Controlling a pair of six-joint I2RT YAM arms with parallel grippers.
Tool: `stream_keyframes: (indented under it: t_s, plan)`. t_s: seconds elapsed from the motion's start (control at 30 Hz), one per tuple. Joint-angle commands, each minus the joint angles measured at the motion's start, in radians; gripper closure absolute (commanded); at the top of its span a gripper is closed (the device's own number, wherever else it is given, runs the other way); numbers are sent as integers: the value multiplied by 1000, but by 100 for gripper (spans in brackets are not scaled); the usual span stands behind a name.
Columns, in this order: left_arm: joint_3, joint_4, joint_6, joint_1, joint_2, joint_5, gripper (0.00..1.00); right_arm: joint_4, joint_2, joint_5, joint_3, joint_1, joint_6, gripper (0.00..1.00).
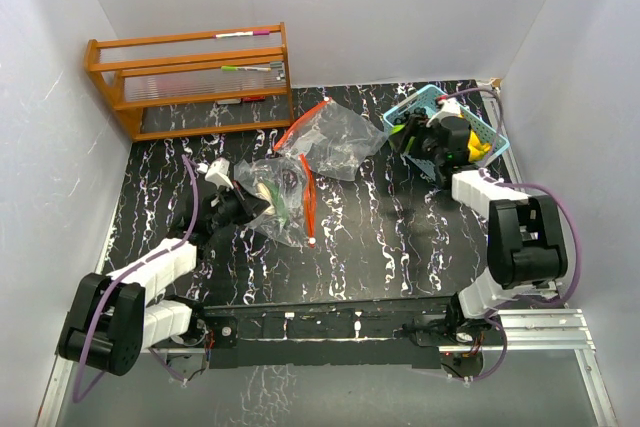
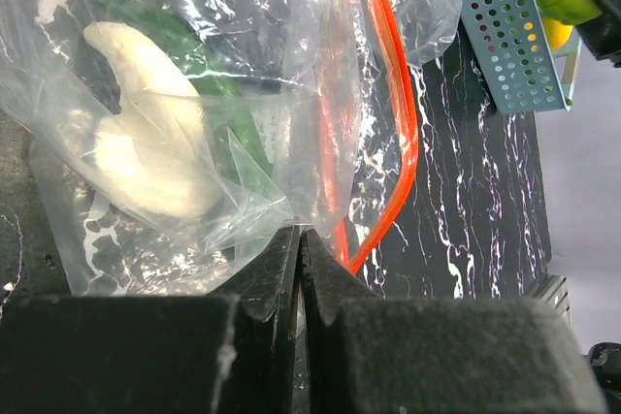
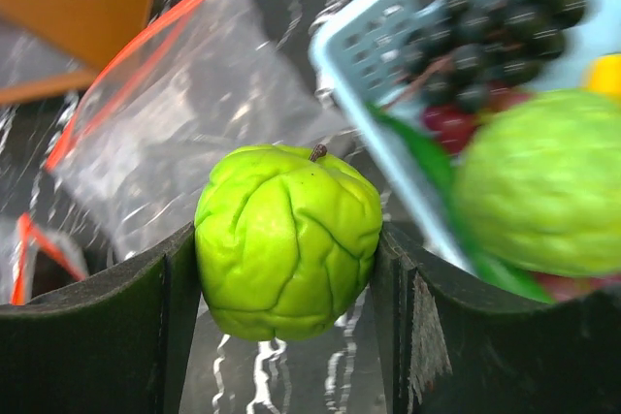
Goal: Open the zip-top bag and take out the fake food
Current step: Place the fake vegetable in the bin.
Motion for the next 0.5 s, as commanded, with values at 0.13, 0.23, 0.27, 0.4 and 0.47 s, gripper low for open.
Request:
stream_keyframes:
  t_s: [0.13,0.23,0.27,0.4,0.47]
  plan:
    - [17,32,10,-3,6,26,100,-13,-115,293,-37,-105,13,52]
    - [15,39,8,-2,14,30,100,-12,-139,373,-66,-157,39,52]
    - [14,42,8,-3,15,30,100,-13,-145,399,-73,-165,46,52]
    - [18,55,4,-2,29,33,100,-16,-153,457,-94,-188,78,50]
    - [20,60,1,-3,32,36,100,-12,-164,486,-110,-187,86,48]
